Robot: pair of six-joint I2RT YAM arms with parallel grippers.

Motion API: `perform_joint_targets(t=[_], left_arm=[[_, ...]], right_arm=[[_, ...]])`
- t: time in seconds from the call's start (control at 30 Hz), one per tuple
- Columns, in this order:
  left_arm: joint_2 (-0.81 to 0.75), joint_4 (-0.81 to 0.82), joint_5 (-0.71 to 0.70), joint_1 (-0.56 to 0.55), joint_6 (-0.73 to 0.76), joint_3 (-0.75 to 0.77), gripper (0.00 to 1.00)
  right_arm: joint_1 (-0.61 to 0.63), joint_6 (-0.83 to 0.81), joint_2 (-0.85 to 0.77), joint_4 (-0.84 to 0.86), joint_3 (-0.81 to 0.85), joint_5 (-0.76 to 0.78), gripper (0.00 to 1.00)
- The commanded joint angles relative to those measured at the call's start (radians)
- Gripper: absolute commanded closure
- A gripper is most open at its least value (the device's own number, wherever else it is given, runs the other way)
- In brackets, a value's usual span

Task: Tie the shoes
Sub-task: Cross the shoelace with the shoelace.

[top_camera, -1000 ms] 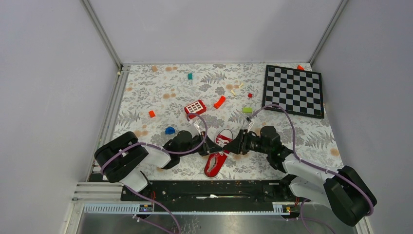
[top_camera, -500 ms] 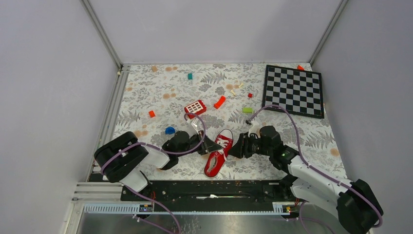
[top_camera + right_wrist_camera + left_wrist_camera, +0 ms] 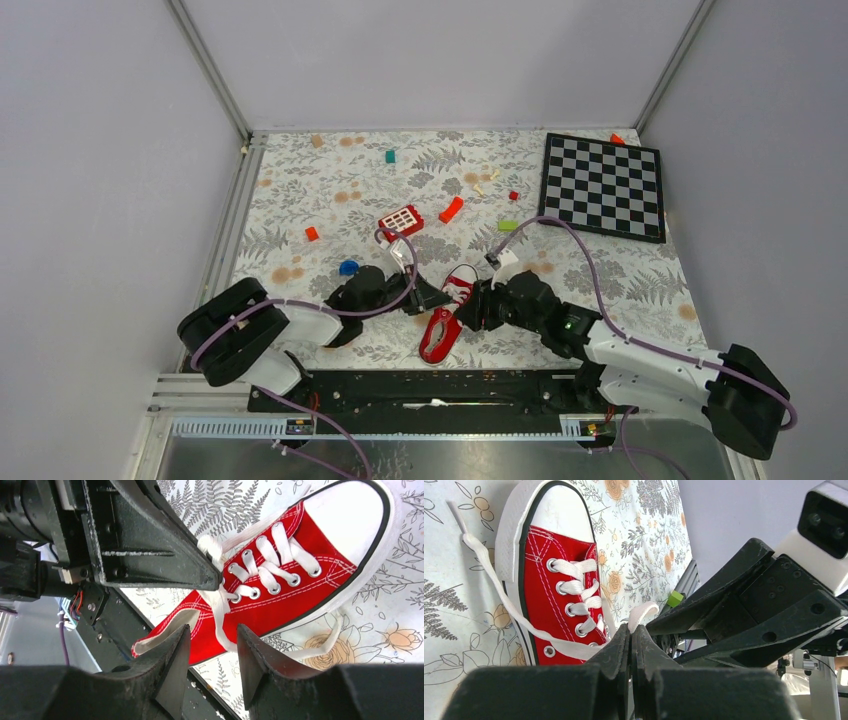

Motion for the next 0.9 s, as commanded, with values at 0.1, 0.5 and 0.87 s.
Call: perform_joint_targets(t=[0.1, 0.5, 0.87], left_arm=[[-0.053, -0.018, 0.025, 0.013, 0.05, 0.041, 1.0], [-0.055, -0.025, 0.027, 0.019, 0.049, 0.047, 1.0], [-0.018, -0.029, 0.039, 0.019, 0.05, 0.077, 1.0]], right_arm=[[0.041, -0.025, 0.075, 0.027, 0.11, 0.139, 0.52], [0.108, -0.062, 0.132, -0.004, 0.168, 0.163, 0.52], [0.127, -0.088, 0.184, -0.004, 0.192, 0.159, 0.52]])
